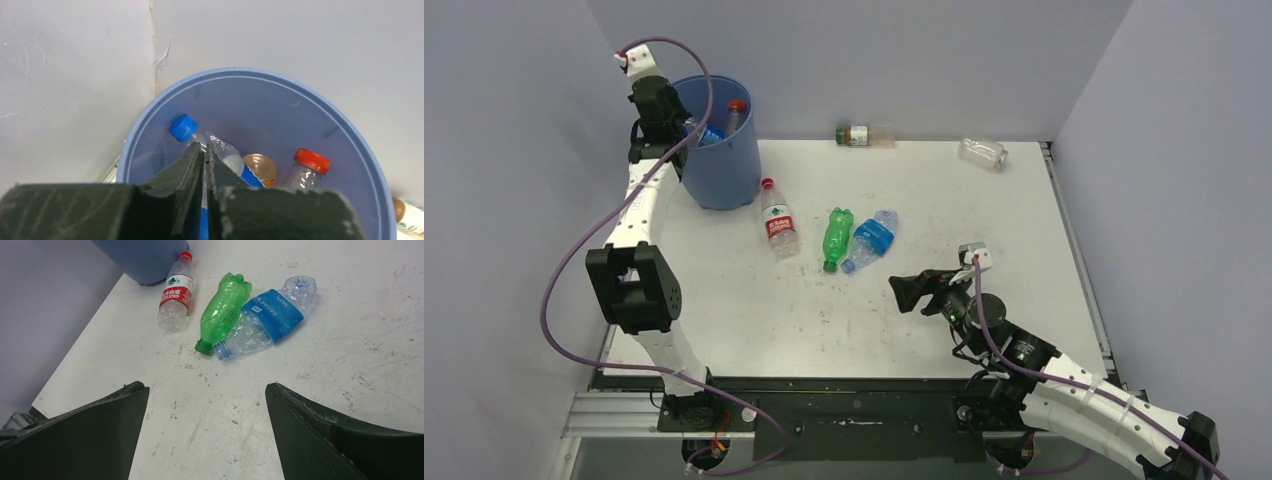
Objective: Put the plastic bottles in the bin
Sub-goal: Place the plastic bottle in the trash bin.
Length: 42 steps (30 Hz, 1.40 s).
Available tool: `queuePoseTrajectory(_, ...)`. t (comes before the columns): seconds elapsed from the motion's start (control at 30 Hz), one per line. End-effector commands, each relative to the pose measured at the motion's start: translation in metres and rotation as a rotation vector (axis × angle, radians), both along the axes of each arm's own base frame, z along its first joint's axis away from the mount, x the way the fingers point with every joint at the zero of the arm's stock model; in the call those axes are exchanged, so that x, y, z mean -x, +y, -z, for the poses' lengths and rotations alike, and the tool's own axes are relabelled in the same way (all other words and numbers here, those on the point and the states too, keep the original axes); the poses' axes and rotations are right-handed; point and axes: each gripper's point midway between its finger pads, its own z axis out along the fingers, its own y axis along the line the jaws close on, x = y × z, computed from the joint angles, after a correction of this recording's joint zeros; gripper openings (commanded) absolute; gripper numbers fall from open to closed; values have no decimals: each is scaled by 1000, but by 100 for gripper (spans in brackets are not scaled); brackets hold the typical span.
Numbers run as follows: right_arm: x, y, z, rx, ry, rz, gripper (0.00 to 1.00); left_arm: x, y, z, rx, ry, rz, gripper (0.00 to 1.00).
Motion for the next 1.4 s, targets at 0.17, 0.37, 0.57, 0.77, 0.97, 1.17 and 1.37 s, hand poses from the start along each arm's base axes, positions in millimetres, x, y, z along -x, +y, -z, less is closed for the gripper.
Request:
queuePoseTrajectory(0.17,-3,-4,-14,-13,-38,16,90,-3,-3,-1,-4,12,1,10)
queuePoseTrajectory(0.37,-3,-1,-21,-19,-45,8,90,10,-17,-56,-8,-102,24,44)
queuePoseTrajectory(0.57,-5,-2,-36,-6,-64,9,90,65,-76,-140,-4,-283,161,65)
queuePoseTrajectory(0.77,-21,-13,-31,60,-7,125,90,148,-169,-141,75,-272,449,96)
queuePoseTrajectory(0.97,-54,-16,6,127,140,240,90,211,-216,-76,164,-137,676,96)
queuePoseTrajectory(1.17,-93,-18,51,-74,327,201,90,237,-218,0,267,80,770,96)
queuePoseTrajectory(1.37,-118,-17,84,-128,396,229,90,260,-232,32,368,-21,872,96)
